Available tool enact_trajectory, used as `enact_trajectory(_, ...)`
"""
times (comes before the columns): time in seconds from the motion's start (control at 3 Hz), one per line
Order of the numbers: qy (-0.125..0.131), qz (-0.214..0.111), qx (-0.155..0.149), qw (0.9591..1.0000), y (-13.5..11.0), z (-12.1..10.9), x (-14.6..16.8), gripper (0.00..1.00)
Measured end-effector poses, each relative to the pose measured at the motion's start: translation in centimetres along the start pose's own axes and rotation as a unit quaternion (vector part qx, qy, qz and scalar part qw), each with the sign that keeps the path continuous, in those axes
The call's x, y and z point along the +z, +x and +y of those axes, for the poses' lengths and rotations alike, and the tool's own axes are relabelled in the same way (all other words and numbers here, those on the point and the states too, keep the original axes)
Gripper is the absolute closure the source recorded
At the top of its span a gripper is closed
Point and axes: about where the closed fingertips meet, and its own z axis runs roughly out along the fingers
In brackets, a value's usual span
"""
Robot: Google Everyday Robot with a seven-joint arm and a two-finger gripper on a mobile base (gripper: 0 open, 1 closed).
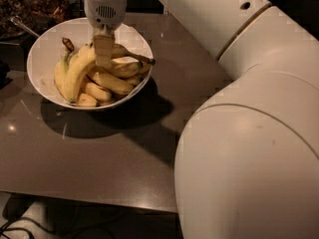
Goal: Pick banana from white bowl
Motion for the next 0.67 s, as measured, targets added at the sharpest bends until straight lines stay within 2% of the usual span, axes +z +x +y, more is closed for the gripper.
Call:
enact_trajectory(0.33,0.0,0.0,0.0,1.0,0.0,0.0,0.0,1.0)
enact_trajectory(0.67,0.022,-0.018,-0.006,0.9996,-0.3,0.0,-1.2,1.0)
